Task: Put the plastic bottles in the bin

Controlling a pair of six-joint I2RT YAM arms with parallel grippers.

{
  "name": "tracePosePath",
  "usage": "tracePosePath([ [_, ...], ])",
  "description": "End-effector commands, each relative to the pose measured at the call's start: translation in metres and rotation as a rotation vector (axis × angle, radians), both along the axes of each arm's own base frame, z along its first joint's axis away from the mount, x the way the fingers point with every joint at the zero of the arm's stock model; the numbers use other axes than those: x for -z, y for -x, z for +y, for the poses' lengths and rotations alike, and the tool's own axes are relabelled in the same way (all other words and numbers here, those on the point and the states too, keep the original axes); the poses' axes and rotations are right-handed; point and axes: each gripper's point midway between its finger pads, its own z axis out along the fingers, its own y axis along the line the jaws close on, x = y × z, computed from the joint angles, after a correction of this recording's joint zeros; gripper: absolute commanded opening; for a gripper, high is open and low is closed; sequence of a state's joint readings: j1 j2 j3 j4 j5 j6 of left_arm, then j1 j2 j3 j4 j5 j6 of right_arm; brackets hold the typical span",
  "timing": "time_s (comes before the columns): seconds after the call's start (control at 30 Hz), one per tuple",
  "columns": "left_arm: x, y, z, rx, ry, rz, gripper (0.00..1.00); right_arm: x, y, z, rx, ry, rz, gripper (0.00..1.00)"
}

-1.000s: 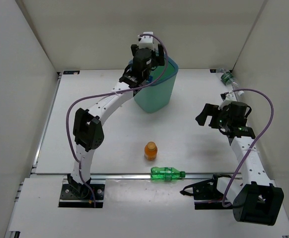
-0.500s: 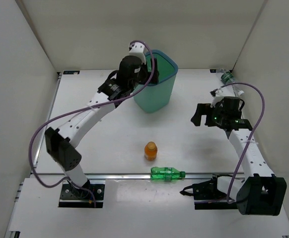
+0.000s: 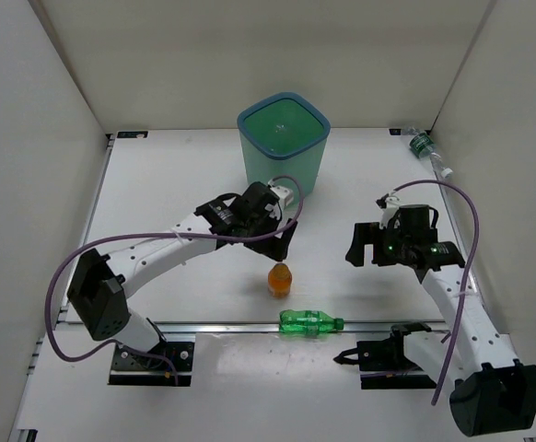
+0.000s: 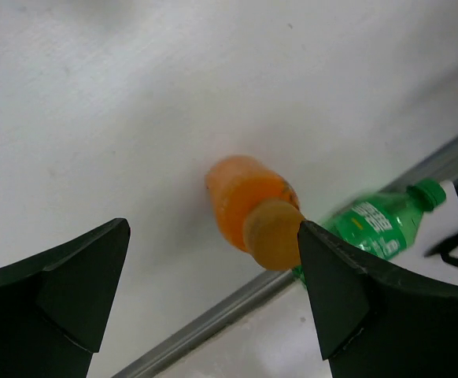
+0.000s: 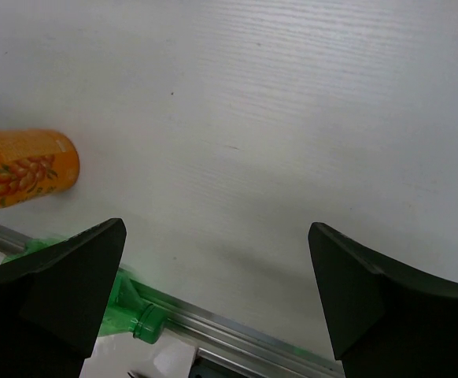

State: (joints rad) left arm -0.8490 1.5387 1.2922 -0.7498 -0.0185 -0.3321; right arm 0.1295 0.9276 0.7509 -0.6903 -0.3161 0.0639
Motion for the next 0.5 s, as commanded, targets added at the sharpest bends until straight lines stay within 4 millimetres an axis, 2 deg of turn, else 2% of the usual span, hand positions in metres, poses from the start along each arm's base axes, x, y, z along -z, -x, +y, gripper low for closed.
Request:
tracePosePath([
  [0.0,-0.014,0.029,-0.01,0.126,0.07,0.0,0.99,0.001,0.01,-0.005,0.095,-0.024,0.016,0.99],
  [0.13,0.0,0.056,-0.023,0.214,0.074,0.027,0.99,0.0,0.009,-0.01,0.138,-0.004,-0.016,0.99],
  [0.2,0.001,0.061,-0.029,0.236,0.067,0.013,0.99,-0.003,0.006,-0.017,0.173,-0.004,-0.023,0.99],
  [0.23,0.01,0.057,-0.026,0.217,0.038,0.002,0.99,-0.005,0.005,-0.019,0.185,-0.015,-0.027,1.0],
  [0.4,0.029,0.039,-0.018,0.147,-0.065,-0.038,0.99,-0.014,0.002,-0.019,0.19,-0.067,-0.072,0.99],
  [0.47,0.028,0.038,-0.027,0.165,-0.051,-0.037,0.99,-0.013,0.002,-0.017,0.187,-0.062,-0.07,0.99],
])
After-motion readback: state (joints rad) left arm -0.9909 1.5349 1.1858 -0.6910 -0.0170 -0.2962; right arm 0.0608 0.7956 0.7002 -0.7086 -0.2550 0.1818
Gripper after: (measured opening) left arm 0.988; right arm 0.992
